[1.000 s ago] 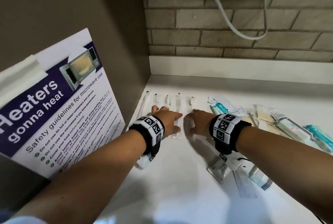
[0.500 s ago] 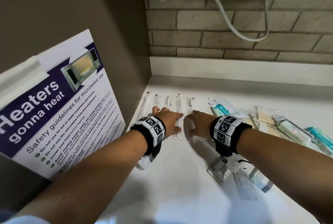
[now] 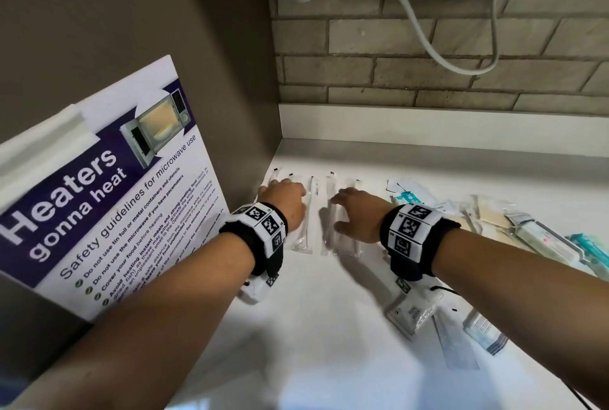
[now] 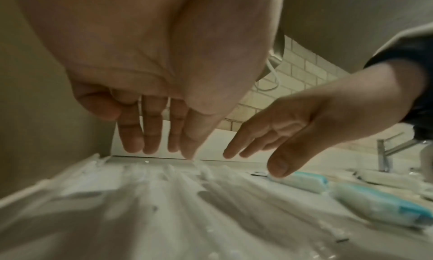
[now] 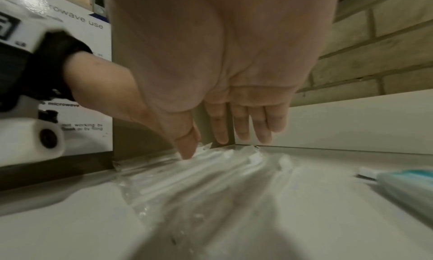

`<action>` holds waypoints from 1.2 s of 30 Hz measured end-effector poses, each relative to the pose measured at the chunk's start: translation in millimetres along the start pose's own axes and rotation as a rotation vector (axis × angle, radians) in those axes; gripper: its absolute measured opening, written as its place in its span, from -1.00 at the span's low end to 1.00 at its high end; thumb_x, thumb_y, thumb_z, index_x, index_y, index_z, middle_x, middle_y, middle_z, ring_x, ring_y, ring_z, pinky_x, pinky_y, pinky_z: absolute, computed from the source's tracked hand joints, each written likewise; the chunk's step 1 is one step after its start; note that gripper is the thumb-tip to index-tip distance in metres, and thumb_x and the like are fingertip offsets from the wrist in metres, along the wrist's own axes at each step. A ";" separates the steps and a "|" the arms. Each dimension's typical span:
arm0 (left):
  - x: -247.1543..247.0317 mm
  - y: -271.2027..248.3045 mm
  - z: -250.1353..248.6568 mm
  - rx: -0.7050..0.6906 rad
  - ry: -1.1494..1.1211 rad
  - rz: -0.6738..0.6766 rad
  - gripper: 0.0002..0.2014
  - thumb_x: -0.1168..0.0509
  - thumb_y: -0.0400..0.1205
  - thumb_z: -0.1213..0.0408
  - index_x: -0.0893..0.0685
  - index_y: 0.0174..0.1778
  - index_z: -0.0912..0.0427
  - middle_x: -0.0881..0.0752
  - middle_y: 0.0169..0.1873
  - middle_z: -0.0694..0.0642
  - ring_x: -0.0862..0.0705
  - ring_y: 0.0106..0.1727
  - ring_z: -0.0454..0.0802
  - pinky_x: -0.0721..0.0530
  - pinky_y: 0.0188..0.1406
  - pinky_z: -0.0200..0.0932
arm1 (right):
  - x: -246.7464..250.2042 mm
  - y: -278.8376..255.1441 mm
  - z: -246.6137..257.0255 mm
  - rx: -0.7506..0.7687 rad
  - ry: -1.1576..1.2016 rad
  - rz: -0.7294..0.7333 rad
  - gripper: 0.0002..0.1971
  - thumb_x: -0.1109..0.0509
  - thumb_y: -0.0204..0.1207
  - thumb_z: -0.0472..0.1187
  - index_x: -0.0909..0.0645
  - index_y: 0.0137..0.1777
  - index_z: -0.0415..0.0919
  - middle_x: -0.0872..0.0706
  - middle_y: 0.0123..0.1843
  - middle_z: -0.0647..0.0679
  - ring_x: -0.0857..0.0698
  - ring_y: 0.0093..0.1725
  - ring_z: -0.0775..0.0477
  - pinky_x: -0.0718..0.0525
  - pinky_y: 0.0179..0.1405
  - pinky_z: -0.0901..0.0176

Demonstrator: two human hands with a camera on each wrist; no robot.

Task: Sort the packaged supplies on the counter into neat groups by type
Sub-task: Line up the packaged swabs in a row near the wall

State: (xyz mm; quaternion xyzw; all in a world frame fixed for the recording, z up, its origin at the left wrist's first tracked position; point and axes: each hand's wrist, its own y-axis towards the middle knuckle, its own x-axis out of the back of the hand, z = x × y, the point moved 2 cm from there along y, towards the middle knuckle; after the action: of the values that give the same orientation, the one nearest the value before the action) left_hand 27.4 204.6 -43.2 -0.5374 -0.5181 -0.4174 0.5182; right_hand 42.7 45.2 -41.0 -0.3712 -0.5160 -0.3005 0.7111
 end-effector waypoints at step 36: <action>-15.2 -1.7 26.2 0.116 0.201 0.069 -0.77 -0.16 0.63 0.28 -0.66 0.10 -0.02 -0.70 0.16 0.01 -0.41 0.44 0.11 -0.16 0.51 0.25 | -22.9 38.1 46.3 0.072 -0.164 0.054 -0.34 -0.25 0.57 0.18 -0.37 0.53 -0.25 -0.49 0.46 -0.16 -0.44 0.46 -0.20 -0.35 0.47 -0.05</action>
State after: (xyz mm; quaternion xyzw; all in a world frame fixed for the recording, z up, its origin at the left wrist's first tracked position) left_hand 21.6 228.5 -61.0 -0.4794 -0.4678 -0.4203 0.6121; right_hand 43.4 105.8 -62.3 -0.3824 -0.5730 -0.2309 0.6871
